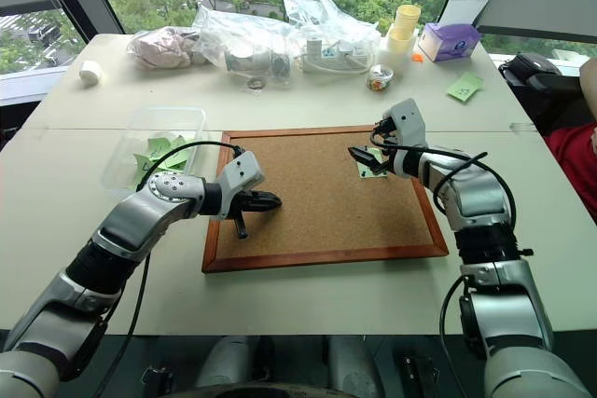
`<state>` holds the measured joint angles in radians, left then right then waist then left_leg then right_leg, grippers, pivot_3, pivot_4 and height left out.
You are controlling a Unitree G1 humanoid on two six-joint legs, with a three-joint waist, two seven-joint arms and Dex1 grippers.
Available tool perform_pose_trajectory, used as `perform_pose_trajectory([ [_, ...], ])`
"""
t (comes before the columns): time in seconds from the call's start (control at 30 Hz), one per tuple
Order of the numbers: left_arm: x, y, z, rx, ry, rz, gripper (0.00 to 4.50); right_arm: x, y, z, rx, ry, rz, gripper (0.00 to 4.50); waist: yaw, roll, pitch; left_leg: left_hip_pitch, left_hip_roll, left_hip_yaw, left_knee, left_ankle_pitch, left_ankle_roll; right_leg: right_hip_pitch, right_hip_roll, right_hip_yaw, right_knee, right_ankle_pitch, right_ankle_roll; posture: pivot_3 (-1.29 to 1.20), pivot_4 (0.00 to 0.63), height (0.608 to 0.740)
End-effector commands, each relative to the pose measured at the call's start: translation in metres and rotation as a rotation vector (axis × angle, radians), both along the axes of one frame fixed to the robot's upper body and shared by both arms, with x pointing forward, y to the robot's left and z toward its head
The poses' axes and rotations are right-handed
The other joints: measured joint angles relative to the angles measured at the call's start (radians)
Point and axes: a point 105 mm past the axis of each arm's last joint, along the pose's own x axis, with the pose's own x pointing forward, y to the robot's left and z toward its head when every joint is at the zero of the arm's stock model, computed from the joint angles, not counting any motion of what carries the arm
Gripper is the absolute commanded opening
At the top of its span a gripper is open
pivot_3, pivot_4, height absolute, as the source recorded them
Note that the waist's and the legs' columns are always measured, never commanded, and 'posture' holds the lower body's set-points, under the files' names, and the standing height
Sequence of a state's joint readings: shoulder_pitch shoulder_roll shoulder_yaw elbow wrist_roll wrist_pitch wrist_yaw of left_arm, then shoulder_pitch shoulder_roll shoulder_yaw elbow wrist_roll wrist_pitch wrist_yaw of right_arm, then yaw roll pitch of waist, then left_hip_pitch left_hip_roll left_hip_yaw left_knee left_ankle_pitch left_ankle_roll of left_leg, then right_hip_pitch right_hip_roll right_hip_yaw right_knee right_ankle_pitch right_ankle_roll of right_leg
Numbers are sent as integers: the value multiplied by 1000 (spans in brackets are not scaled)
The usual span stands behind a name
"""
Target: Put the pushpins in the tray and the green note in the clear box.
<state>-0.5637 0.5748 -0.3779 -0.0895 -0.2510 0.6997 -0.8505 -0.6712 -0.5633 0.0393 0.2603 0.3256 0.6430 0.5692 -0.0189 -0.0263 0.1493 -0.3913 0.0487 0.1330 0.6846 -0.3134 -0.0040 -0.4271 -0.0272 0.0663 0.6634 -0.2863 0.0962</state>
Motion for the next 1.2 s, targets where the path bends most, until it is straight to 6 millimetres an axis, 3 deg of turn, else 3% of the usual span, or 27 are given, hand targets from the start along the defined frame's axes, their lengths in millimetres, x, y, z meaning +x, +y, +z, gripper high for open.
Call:
perform_pose_trajectory([
  [0.03,3,9,-12,50,22,41,32,14,0,4,-23,-25,1,4500,-1,0,0,0,0,0,0,0,0,0,0,0,0,0,0,0,150,738],
  [0.33,0,10,-15,35,29,64,32,28,1,-7,-13,8,0,4500,-2,1,0,1,1,0,0,0,0,0,0,0,1,0,0,0,150,738],
  [0.43,0,10,-16,33,29,67,0,31,1,-9,7,14,-11,3597,-2,1,0,1,1,0,0,0,0,0,0,0,1,0,0,0,150,738],
  [0.67,2,14,-17,41,20,80,0,31,2,-11,7,17,-4,45,-2,1,-1,1,1,1,0,0,-1,0,-1,0,2,0,0,0,150,738],
  [1.2,-2,10,-23,42,40,61,0,31,-13,21,118,-189,-114,45,-4,1,-1,1,1,1,0,1,-1,0,-1,0,2,0,0,0,150,738],
])
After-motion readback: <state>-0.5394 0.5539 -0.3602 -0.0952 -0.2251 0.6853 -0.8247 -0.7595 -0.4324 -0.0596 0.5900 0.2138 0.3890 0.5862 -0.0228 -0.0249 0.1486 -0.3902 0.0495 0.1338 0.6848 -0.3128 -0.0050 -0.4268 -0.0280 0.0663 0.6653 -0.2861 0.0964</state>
